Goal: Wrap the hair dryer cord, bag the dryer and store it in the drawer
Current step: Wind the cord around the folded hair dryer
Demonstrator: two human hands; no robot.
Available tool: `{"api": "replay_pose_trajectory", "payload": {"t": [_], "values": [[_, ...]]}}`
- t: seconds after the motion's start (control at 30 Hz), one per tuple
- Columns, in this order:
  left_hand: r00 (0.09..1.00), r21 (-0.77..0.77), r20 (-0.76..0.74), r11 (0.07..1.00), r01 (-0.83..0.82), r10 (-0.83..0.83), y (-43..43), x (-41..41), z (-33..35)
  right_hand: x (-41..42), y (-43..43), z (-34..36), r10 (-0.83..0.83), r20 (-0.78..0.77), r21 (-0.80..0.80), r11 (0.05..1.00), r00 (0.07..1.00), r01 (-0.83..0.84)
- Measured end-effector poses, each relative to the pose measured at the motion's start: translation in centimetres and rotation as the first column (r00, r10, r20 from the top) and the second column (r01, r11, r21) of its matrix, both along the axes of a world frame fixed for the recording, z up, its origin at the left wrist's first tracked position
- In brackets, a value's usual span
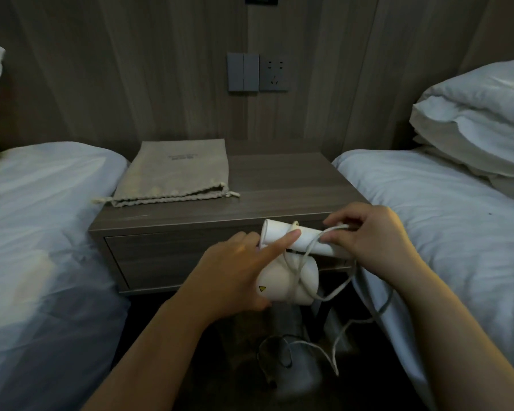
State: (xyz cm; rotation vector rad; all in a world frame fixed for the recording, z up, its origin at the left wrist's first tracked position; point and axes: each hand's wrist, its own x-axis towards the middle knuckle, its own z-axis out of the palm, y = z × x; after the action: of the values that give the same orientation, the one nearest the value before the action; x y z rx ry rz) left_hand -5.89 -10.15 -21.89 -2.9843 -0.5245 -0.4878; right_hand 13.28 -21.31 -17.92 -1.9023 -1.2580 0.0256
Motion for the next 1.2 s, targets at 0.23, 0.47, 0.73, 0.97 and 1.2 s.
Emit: {"api": "replay_pose_trajectory", "payload": {"t": [0.23, 0.47, 0.73, 0.97, 1.2], "values": [[0.990, -0.020, -0.081, 0.994, 0.111, -0.112, -1.5, 0.9, -0.8, -0.1, -0.1, 0.1, 0.218, 0.014, -0.158, 0.964, 0.976, -0.213], [0.989, -0.009, -0.082, 0.992, 0.123, -0.124, -1.8, 0.9, -1.3, -0.6, 0.5, -0.6, 0.145, -0.102, -0.089, 0.984, 0.984, -0.154], [0.988, -0.011, -0.106, 0.993, 0.114, -0.114, -1.0, 0.7, -1.3, 0.9, 0.8, -1.5, 0.019, -0.047, -0.077, 0.997, 0.999, -0.023], [0.981, -0.015, -0.127, 0.989, 0.146, -0.146, -1.5, 0.7, -1.3, 1.4, 0.1, -1.3, 0.432, -0.087, -0.205, 0.874, 0.897, -0.441], [0.975, 0.010, -0.147, 0.986, 0.169, -0.165, -1.2, 0.6, -1.5, 1.5, 0.0, -1.3, 0.499, -0.231, -0.144, 0.831, 0.835, -0.537]]}}
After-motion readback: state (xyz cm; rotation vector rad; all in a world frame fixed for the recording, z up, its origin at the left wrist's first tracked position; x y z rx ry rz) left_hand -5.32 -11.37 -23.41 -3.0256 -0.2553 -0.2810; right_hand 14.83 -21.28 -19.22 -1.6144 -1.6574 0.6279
